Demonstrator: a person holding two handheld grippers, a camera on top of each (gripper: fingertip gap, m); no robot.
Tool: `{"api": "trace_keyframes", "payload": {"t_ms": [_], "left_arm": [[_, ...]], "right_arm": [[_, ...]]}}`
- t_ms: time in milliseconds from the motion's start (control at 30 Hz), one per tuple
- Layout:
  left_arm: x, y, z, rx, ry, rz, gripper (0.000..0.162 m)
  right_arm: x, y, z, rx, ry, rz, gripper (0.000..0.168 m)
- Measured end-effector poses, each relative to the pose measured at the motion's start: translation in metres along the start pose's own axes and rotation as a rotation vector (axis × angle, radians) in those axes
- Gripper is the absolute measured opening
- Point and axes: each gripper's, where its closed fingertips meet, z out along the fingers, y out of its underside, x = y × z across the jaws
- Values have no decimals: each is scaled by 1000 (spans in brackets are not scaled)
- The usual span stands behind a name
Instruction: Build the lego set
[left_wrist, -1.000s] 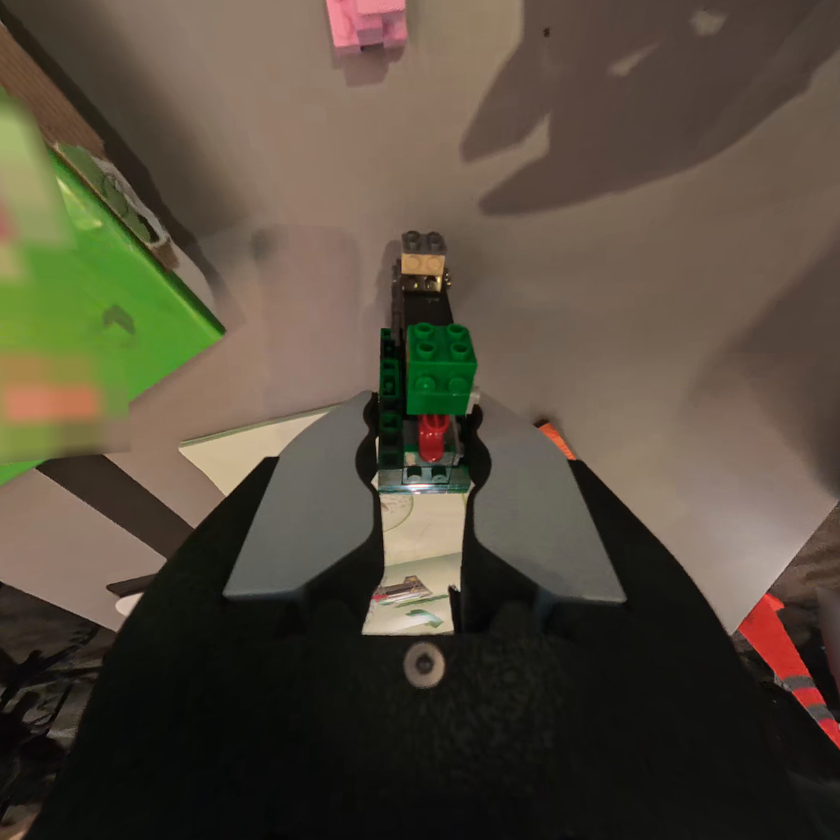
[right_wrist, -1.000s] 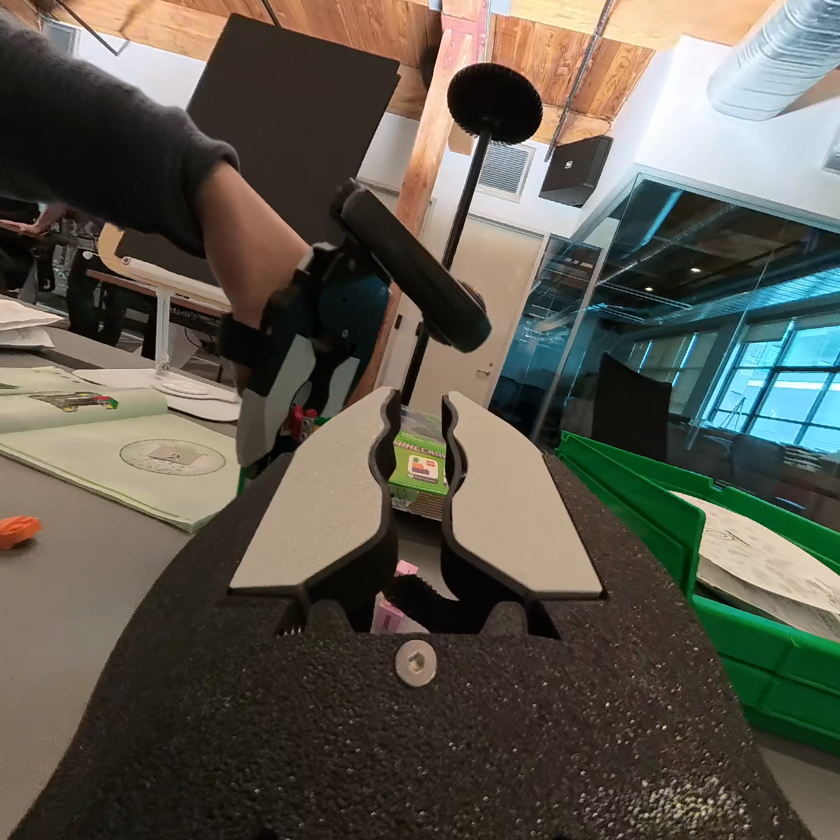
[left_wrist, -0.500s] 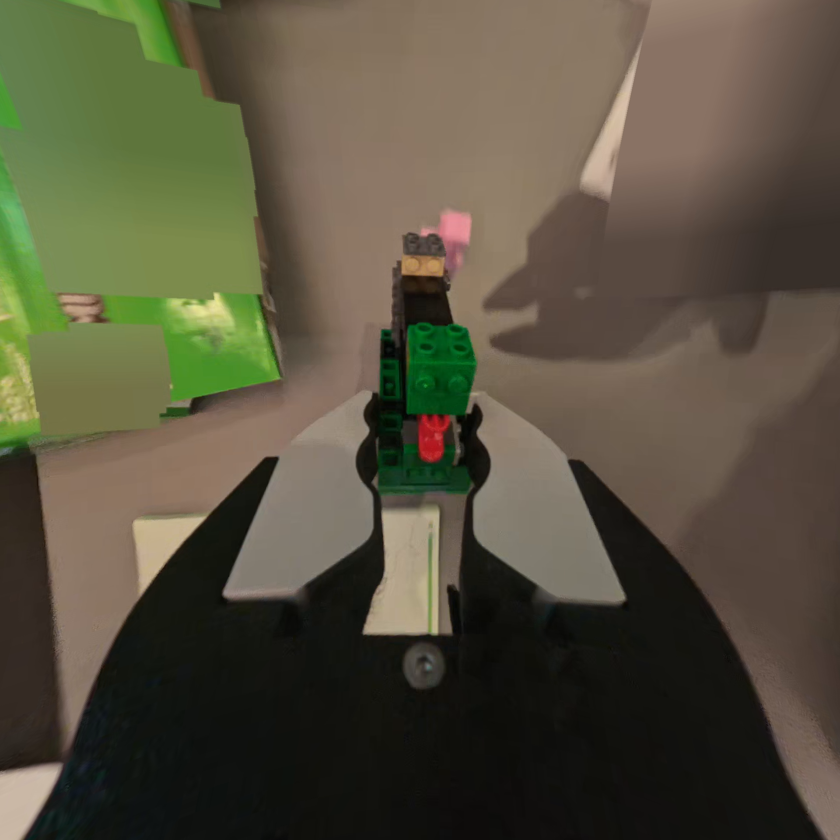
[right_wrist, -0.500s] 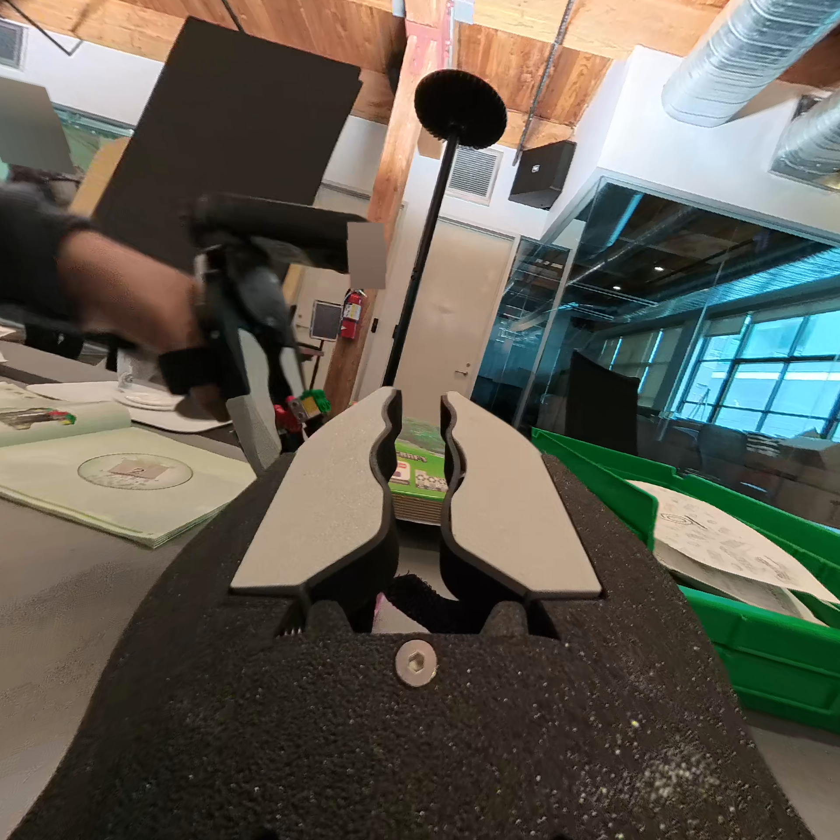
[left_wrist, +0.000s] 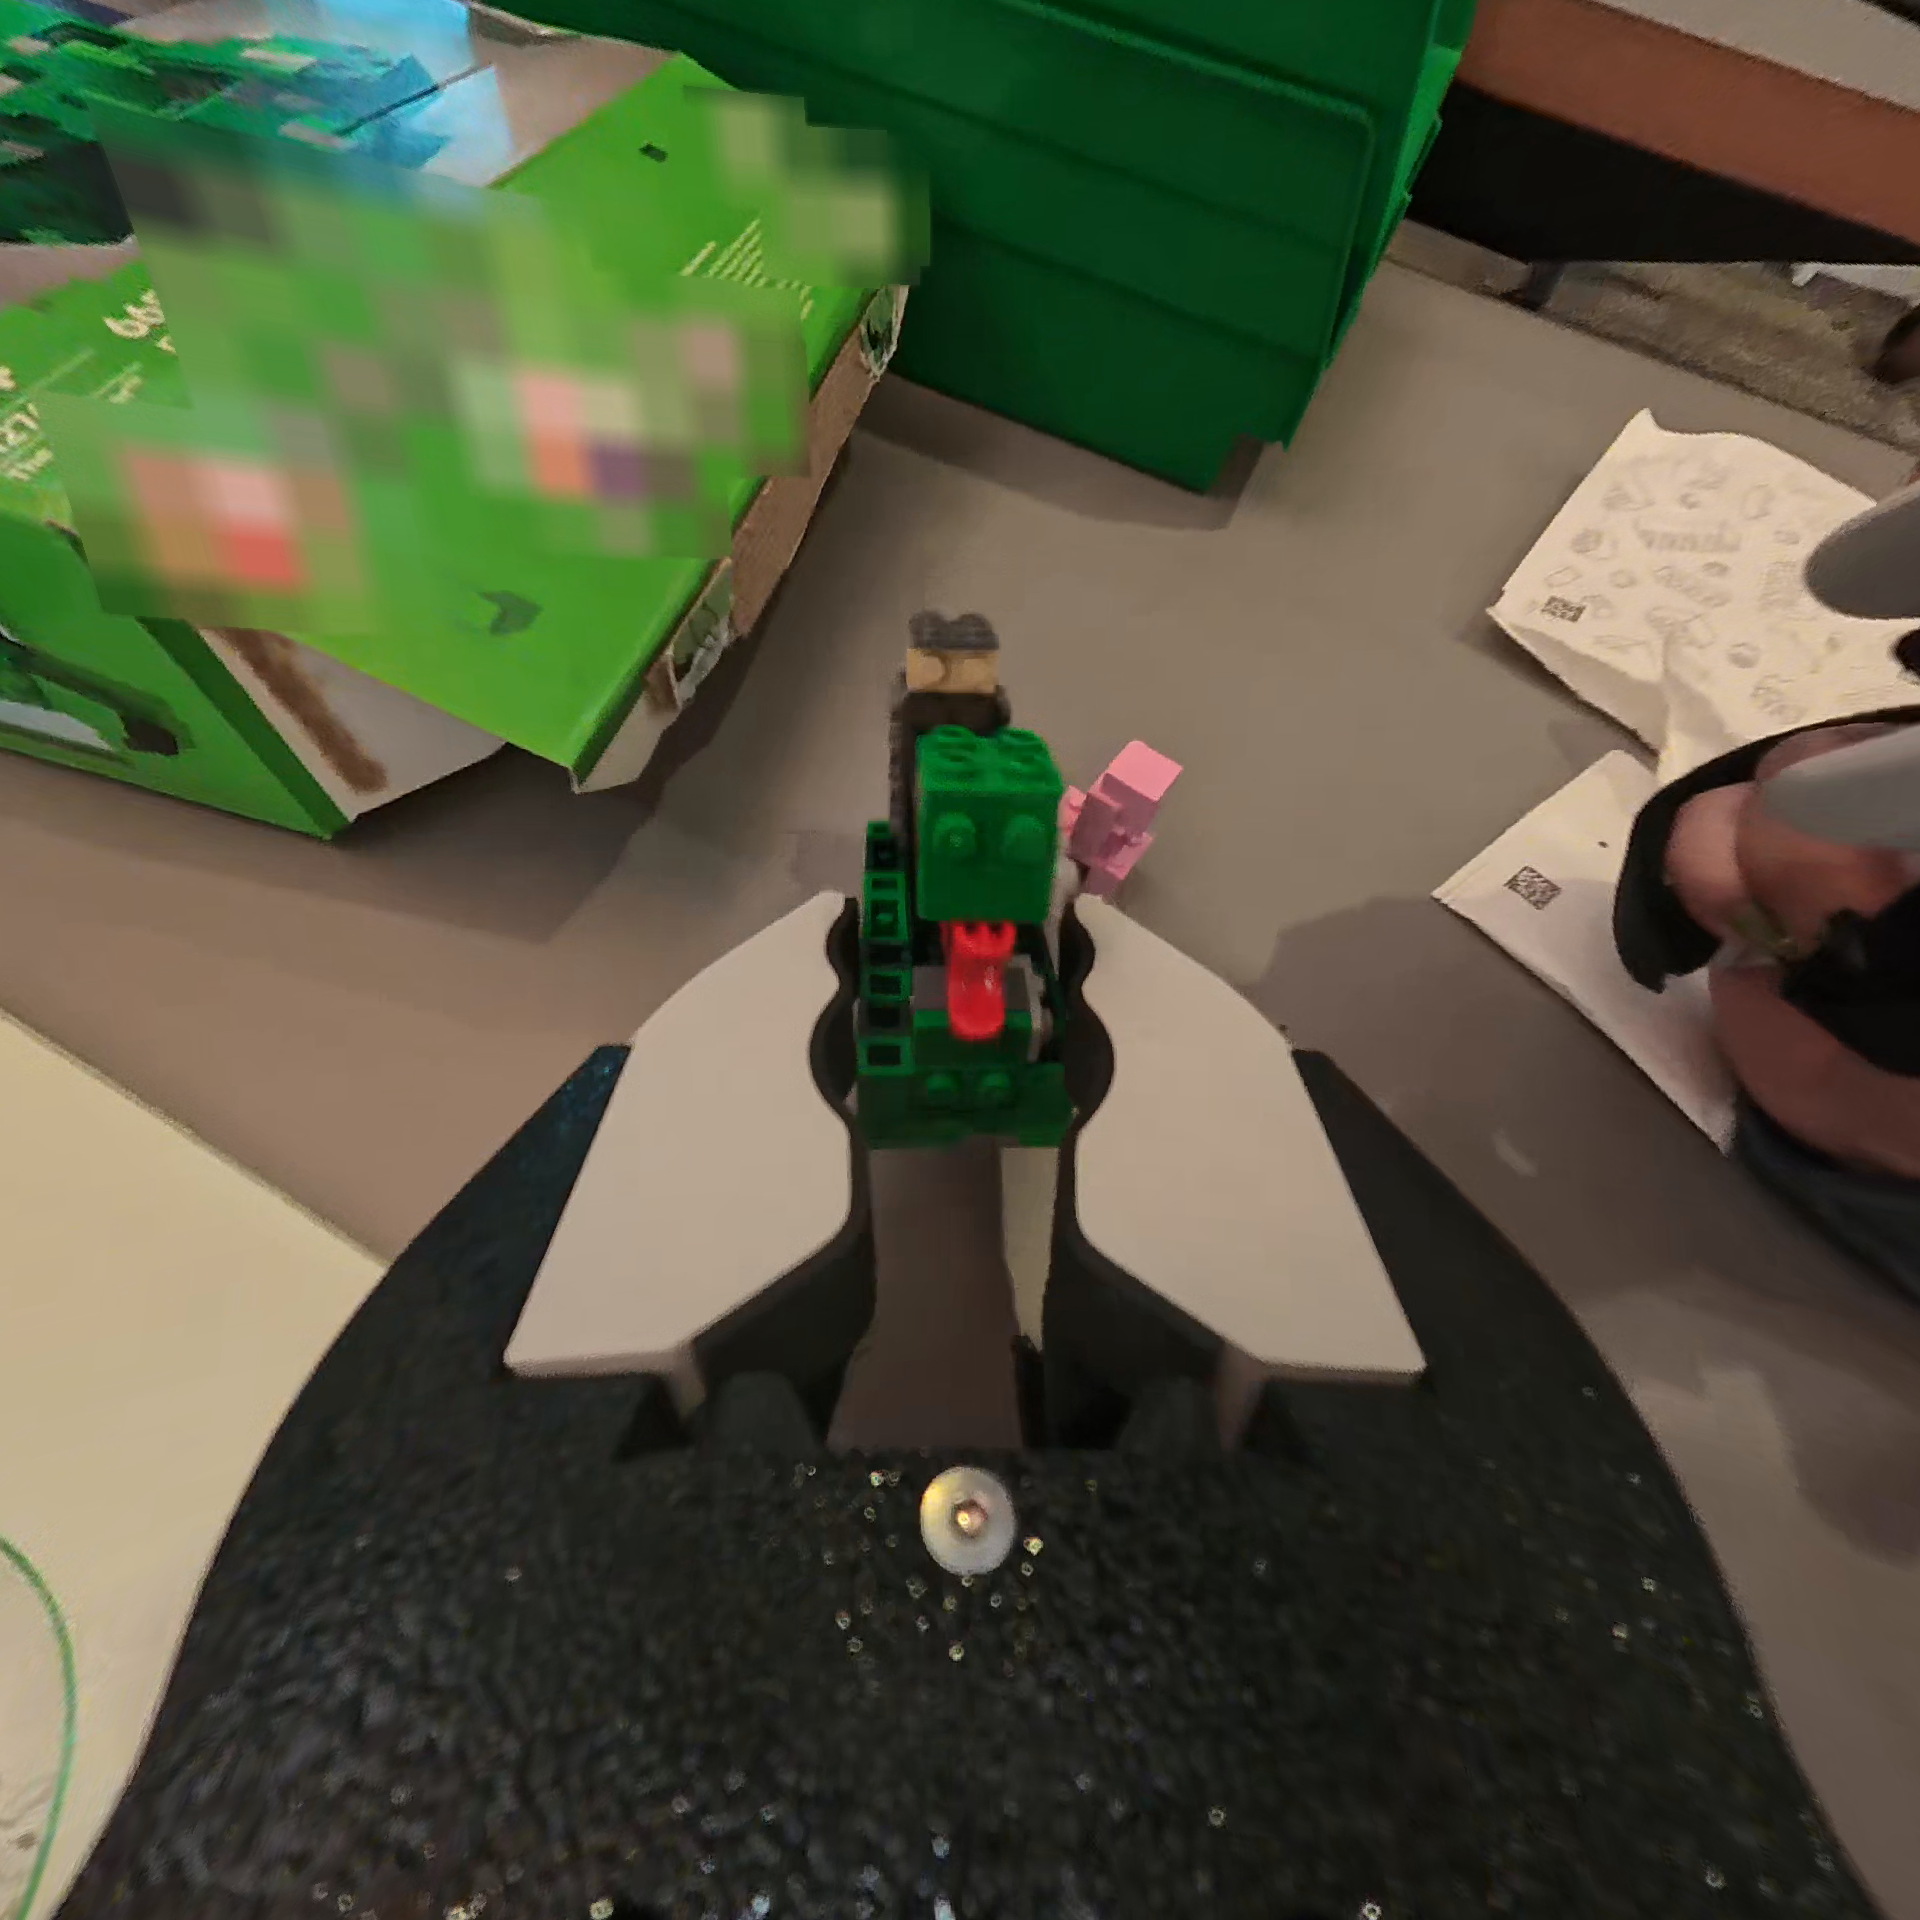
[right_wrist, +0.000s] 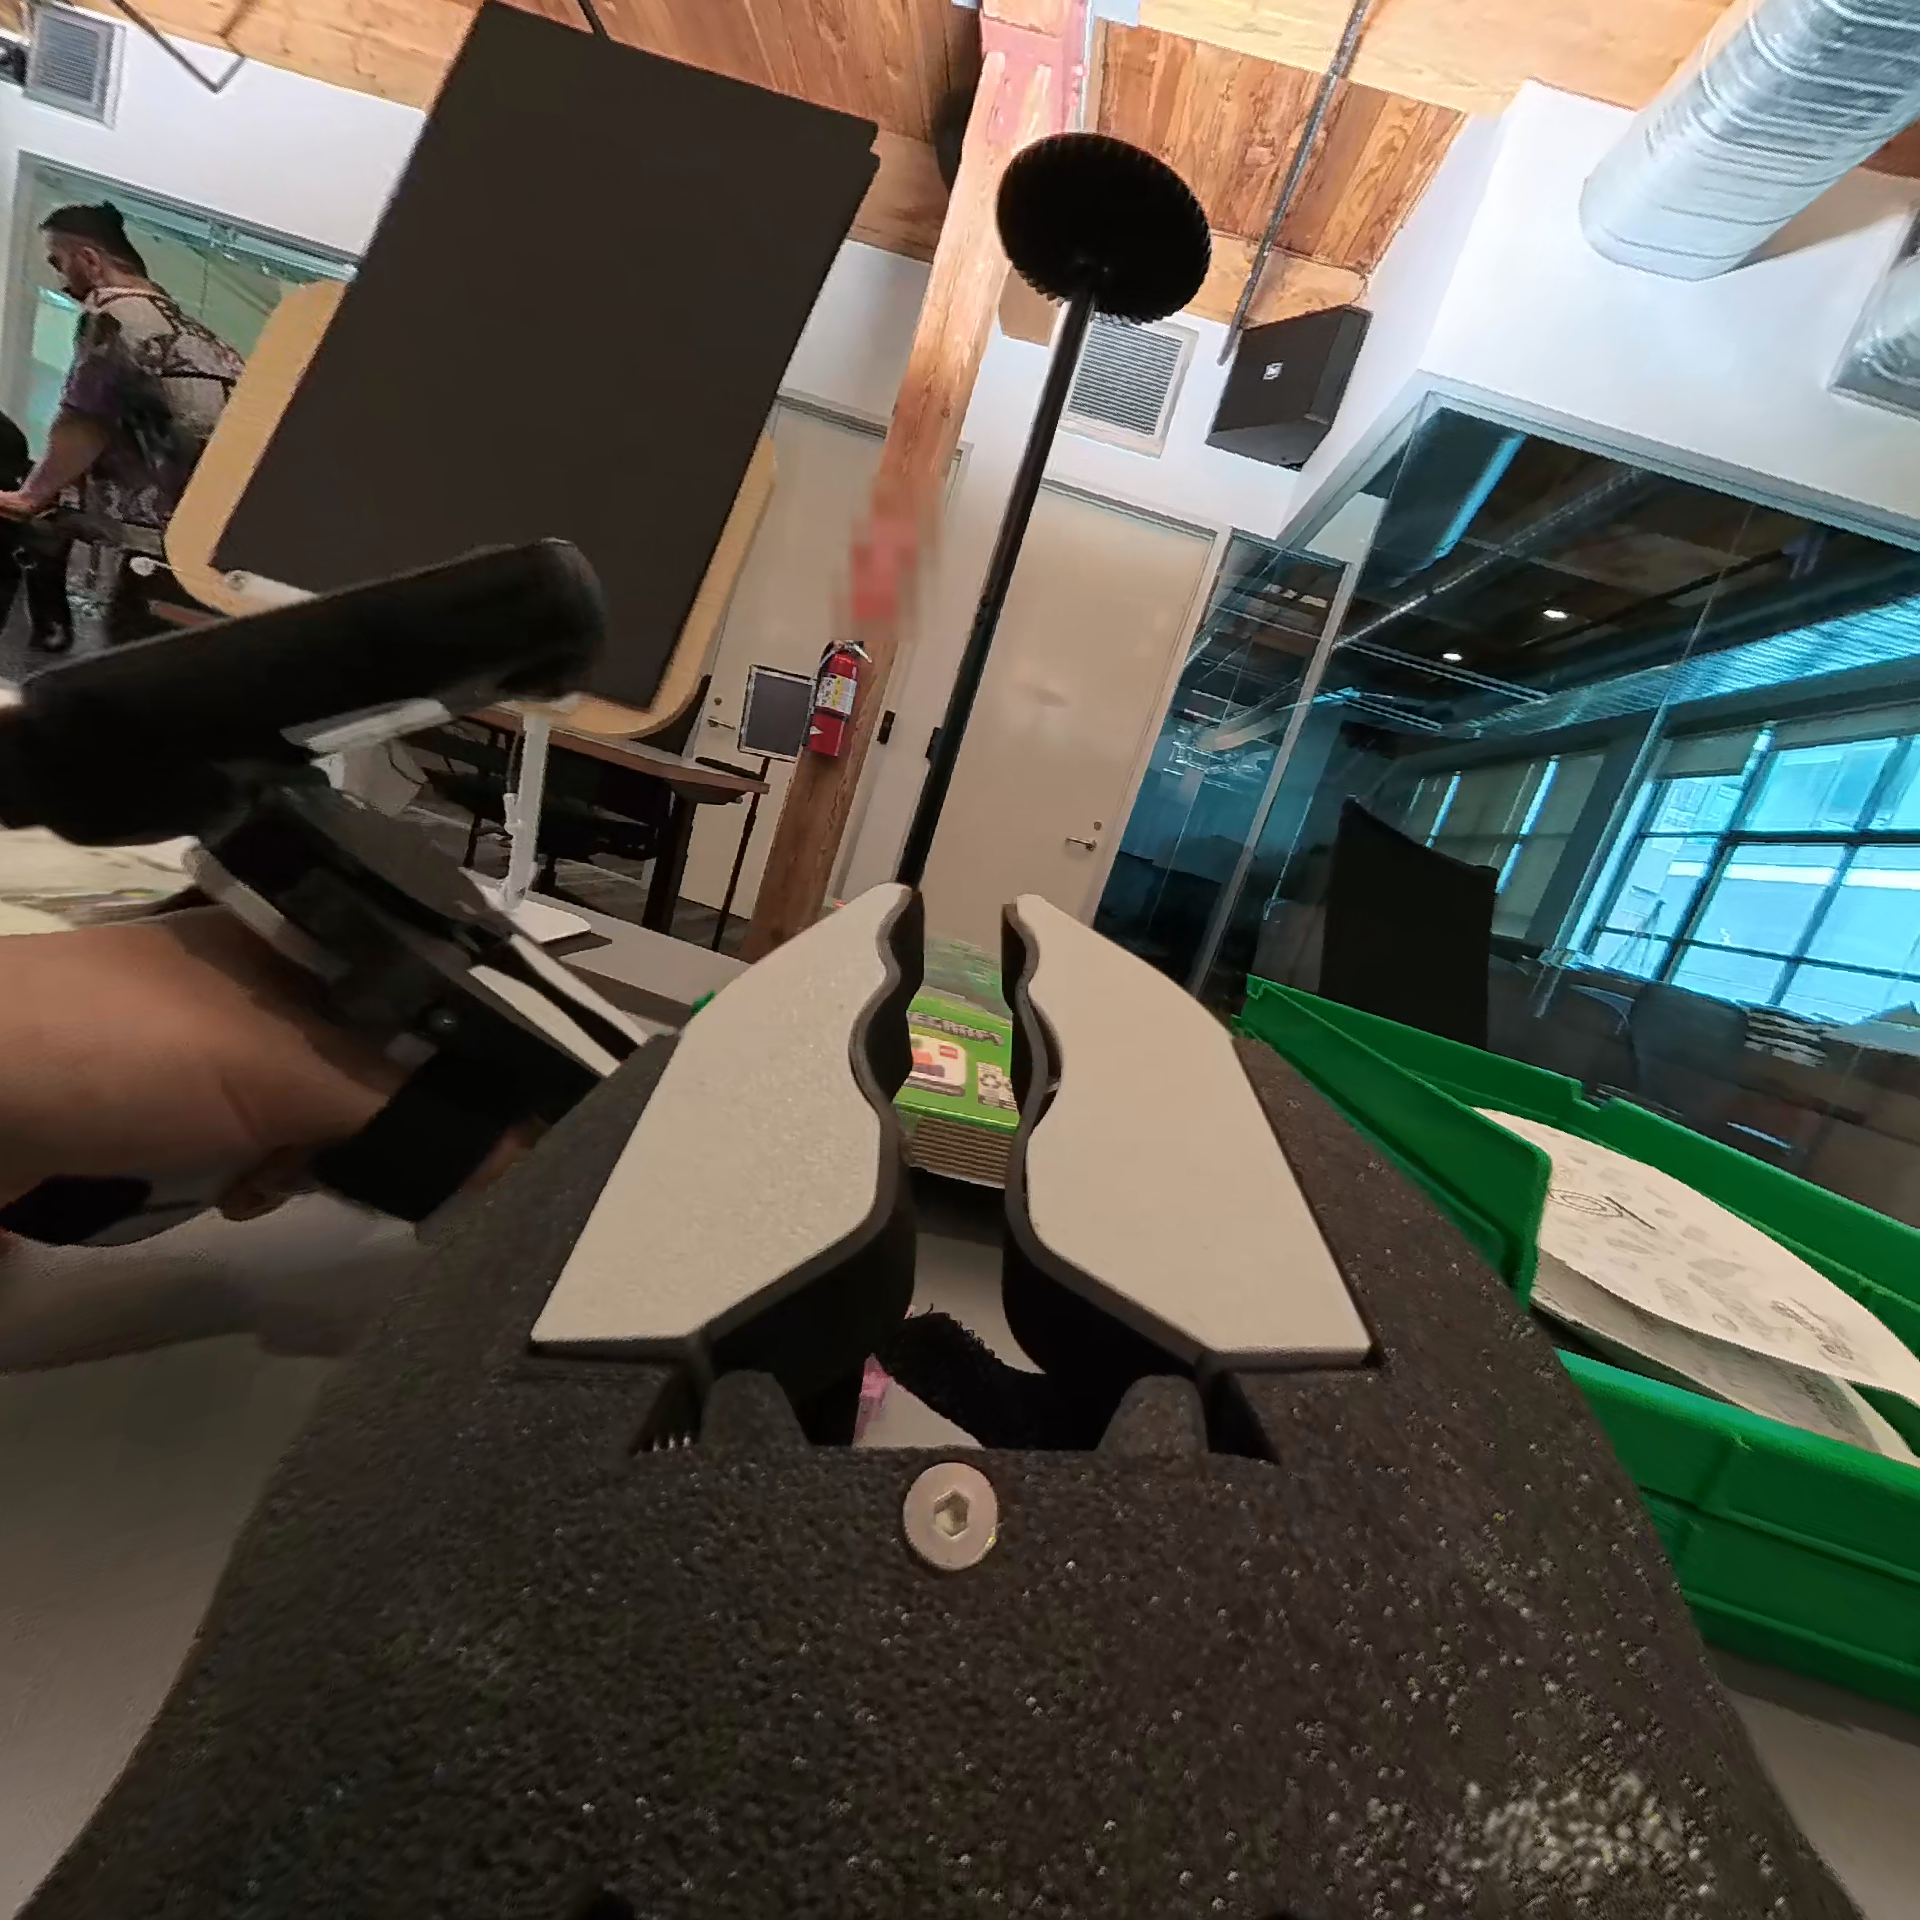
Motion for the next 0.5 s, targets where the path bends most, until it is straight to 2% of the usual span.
{"api": "trace_keyframes", "payload": {"t_ms": [133,300,500], "left_arm": [[1,3,3,-2,-1,-2,32],[-1,10,1,-24,1,-7,31],[-5,12,0,-19,-31,19,42]], "right_arm": [[-6,15,4,-103,-24,-25,11],[-6,24,6,-156,-42,52,12],[-7,27,7,-168,-56,86,12]]}}
